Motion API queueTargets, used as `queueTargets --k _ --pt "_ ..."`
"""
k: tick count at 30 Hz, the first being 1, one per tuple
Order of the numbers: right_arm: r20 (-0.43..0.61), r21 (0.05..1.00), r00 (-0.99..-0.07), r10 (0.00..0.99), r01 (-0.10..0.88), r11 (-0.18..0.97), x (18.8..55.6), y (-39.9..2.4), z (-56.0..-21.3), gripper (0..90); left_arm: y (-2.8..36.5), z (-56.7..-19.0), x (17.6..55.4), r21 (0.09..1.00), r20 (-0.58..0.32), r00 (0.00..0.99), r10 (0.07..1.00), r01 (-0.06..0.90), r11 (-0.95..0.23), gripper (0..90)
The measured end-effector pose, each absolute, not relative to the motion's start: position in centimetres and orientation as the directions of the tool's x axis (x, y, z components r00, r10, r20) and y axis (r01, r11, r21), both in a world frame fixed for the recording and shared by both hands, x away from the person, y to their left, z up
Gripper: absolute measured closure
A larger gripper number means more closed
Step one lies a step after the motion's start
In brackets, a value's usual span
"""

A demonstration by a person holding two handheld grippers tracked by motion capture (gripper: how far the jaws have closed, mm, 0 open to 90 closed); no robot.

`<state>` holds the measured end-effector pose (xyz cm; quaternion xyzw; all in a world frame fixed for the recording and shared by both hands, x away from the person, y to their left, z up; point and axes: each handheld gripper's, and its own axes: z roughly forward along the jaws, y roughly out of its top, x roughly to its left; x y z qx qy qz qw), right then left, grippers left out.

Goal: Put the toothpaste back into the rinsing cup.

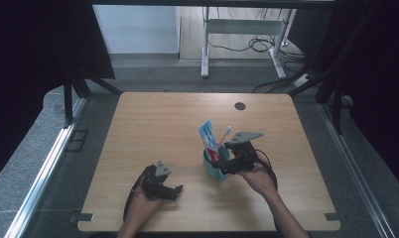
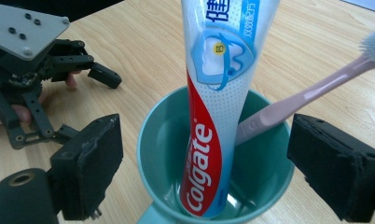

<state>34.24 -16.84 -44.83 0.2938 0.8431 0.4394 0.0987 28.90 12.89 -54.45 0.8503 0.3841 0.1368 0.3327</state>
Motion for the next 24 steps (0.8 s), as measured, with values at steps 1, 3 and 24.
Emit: queueTargets --k 1,3,24 --pt "0.091 0.796 -0.808 0.582 0.41 0.445 34.2 -16.9 -44.8 8.6 12.9 -54.5 28.9 0.671 -0.023 0.668 0.744 0.562 -0.484 4.0" --pt "0.087 0.792 -0.81 0.58 0.41 0.453 34.0 -17.1 -44.7 7.4 12.9 -54.4 28.9 0.671 -0.023 0.668 0.744 0.562 -0.483 4.0" --pt "0.021 0.757 -0.797 0.603 0.406 0.511 32.8 -19.5 -44.7 0.0 12.9 -54.5 28.9 0.672 -0.023 0.668 0.744 0.562 -0.483 4.0"
